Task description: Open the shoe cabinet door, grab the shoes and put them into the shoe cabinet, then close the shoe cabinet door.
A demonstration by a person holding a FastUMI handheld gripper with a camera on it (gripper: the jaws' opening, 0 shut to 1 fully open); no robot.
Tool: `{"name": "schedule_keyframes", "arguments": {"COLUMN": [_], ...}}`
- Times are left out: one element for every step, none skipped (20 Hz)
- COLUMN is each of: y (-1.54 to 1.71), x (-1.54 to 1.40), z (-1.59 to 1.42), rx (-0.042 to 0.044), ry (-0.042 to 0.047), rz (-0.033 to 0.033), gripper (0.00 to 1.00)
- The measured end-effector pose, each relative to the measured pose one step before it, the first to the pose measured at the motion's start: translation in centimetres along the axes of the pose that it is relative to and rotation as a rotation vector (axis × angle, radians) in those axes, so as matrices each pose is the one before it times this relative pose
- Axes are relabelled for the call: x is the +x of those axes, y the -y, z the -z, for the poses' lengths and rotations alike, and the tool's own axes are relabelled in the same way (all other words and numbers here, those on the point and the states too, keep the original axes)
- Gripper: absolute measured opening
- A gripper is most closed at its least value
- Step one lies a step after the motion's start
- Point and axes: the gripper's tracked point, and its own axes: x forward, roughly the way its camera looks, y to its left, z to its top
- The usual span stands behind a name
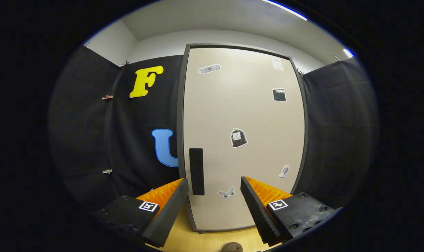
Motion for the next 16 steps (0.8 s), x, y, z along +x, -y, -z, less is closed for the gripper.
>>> {"name": "schedule_keyframes", "arguments": {"y": [-0.250, -0.313, -0.290, -0.241, -0.201, -0.222, -0.192, -0.228, -0.128, -0.042, -0.061, -0.084, 0.025, -0.033, 0.116, 0.019], "x": [0.659, 0.744, 0.756, 0.775, 0.797, 0.801, 0.743, 0.773, 0.817, 0.748, 0.635, 0.610, 0.572, 0.429, 0.362, 0.190], "z": [0.327, 0.265, 0.160, 0.158, 0.244, 0.320, 0.290, 0.283, 0.325, 0.291, 0.260, 0.176, 0.114, 0.090, 0.029, 0.045], "rx": [-0.00224, -0.00017, 0.00275, 0.00257, 0.00015, -0.00159, -0.00080, 0.00008, -0.00189, -0.00195, 0.00097, 0.00243, 0.00486, 0.00556, 0.00562, 0.00345], "ry": [-0.00671, -0.00348, -0.00056, 0.00090, -0.00242, -0.00306, -0.00439, -0.00406, -0.00457, -0.00519, -0.00323, -0.00119, 0.00153, -0.00119, -0.00039, -0.00051], "rz": [-0.00091, 0.00184, -0.00021, 0.00347, 0.00222, 0.00292, 0.00463, 0.00237, 0.00451, 0.00830, 0.00761, 0.00922, 0.00588, 0.00525, 0.00850, 0.00756], "gripper": [0.98, 0.98, 0.98, 0.98, 0.98, 0.98, 0.98, 0.98, 0.98, 0.98, 0.98, 0.98, 0.98, 0.98, 0.96, 0.90]}}
